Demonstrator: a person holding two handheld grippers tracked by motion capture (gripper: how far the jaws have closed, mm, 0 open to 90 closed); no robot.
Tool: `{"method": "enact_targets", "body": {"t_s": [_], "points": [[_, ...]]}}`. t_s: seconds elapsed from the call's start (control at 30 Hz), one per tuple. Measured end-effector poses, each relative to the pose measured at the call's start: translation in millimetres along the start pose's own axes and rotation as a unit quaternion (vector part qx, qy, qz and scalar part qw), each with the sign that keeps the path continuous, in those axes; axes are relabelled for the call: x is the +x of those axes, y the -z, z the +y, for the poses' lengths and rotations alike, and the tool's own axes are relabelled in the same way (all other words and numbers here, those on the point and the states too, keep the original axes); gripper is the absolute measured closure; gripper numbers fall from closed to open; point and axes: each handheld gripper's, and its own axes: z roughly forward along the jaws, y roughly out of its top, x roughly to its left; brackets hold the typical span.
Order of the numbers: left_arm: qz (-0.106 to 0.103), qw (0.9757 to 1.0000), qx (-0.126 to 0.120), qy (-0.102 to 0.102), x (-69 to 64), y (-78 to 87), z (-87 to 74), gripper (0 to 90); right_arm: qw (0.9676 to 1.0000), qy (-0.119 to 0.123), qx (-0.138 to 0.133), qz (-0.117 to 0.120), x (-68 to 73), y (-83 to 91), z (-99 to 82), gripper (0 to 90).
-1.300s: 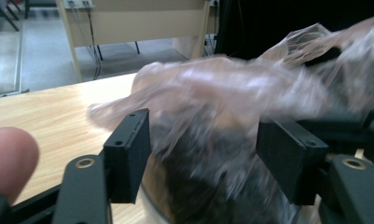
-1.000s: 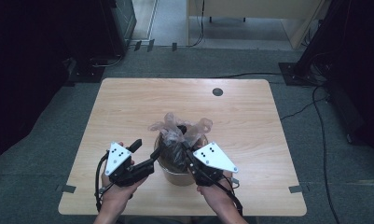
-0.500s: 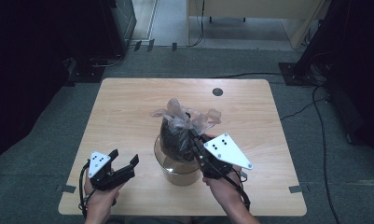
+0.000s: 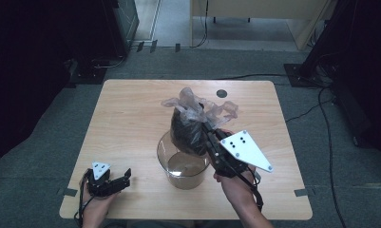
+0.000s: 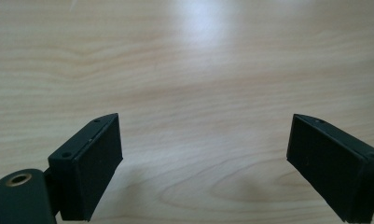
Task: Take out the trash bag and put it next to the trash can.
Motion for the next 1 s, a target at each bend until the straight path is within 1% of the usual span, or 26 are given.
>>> {"method": "enact_targets", "body": {"t_s": [0.03,0.1,0.2,0.23,0.3,0.4,0.57,0.7,0.83,1.0], "points": [[0.004,1.0000,0.007,-0.004,0.0,-1.8,-1.4,9.5,1.0000,0.001,-0.004,-0.004,-2.3,0.7,1.4,90.0],[0.010,0.9998,0.013,-0.014,-1.4,-4.1,-3.3,9.5,0.9999,0.001,-0.011,-0.013,-7.7,2.5,3.9,90.0],[0.025,0.9987,0.011,-0.042,-6.6,-6.4,-5.0,9.5,0.9995,0.000,-0.018,-0.027,-18.5,5.0,6.6,90.0],[0.025,0.9987,0.008,-0.045,-8.4,-7.1,-5.3,9.3,0.9993,0.000,-0.019,-0.031,-21.0,5.3,6.8,90.0],[0.022,0.9987,0.009,-0.046,-9.1,-7.5,-4.8,9.3,0.9990,-0.001,-0.020,-0.041,-28.2,6.0,6.4,90.0],[0.016,0.9991,0.012,-0.038,-7.9,-8.4,-4.2,9.3,0.9982,-0.002,-0.019,-0.057,-39.3,6.7,3.6,90.0],[-0.004,0.9996,0.022,-0.016,-2.0,-9.9,-3.5,9.3,0.9962,-0.001,-0.014,-0.086,-58.1,6.9,-5.2,90.0],[-0.005,0.9995,0.023,-0.019,-1.6,-10.0,-3.3,9.4,0.9944,-0.004,0.001,-0.105,-71.4,3.5,-18.4,90.0],[-0.006,0.9996,0.021,-0.019,-1.6,-10.8,-2.9,9.3,0.9931,-0.005,0.016,-0.116,-80.1,-3.0,-33.1,90.0],[-0.007,0.9996,0.022,-0.019,-1.5,-11.0,-2.7,9.4,0.9916,-0.014,0.039,-0.122,-88.3,-14.9,-56.9,90.0]]}}
